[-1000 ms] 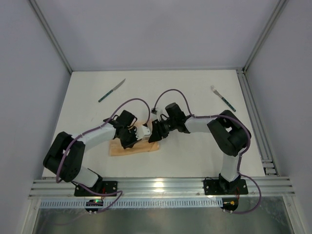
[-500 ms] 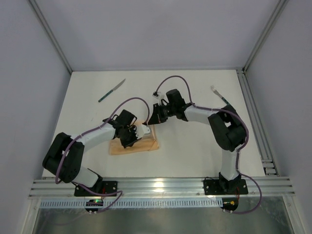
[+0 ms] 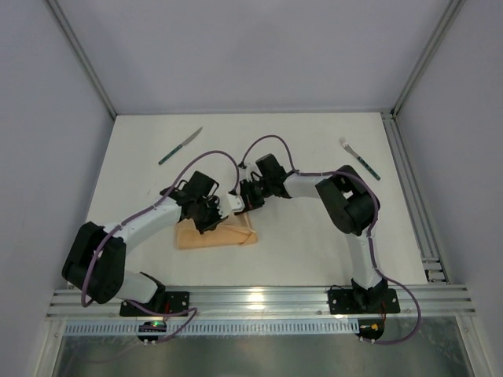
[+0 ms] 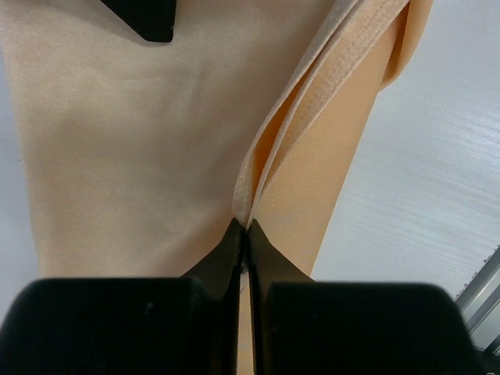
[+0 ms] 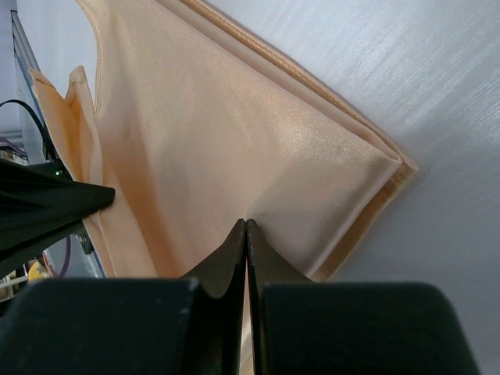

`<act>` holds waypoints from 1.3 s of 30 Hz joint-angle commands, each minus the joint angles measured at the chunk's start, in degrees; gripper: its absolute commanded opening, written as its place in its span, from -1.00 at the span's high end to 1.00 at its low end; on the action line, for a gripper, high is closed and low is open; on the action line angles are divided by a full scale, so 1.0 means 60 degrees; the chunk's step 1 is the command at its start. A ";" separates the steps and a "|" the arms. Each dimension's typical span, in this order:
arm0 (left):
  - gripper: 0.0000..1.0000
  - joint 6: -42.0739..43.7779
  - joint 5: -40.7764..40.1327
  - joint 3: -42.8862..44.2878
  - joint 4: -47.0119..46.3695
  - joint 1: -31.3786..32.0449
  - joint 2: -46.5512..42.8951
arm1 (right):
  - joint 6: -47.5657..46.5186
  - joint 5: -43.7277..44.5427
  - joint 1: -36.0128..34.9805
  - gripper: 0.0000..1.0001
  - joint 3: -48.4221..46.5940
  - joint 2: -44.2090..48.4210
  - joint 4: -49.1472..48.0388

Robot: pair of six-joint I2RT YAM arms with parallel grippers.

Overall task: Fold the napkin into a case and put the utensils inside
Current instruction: Fold the lower triangle-folded napkin at the center of the board.

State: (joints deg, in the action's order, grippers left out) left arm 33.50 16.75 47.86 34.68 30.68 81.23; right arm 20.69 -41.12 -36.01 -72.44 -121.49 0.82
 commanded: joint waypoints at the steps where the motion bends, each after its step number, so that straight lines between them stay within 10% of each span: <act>1: 1.00 -0.0118 0.0298 0.0490 0.0080 -0.0219 -0.0224 | -0.0430 0.0467 -0.0034 0.92 0.0033 -0.0288 0.0874; 24: 1.00 -0.0309 -0.0200 0.0784 -0.0242 -0.1260 0.1900 | -0.1441 0.0117 -0.0004 0.92 0.0180 0.0077 0.1372; 31: 1.00 -0.0031 -0.0097 0.0740 -0.0125 -0.1246 0.1857 | -0.1253 0.1137 0.0010 0.42 0.0033 0.1146 0.1578; 39: 1.00 0.0247 0.0108 0.0740 0.0109 -0.1041 0.1594 | -0.0650 0.2254 0.0113 0.34 0.0457 0.2230 0.0977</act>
State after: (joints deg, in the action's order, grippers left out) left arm 33.45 16.56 51.72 34.35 23.77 91.77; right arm 15.42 -32.23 -35.70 -70.06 -112.18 7.81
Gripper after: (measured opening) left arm 0.009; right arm 0.327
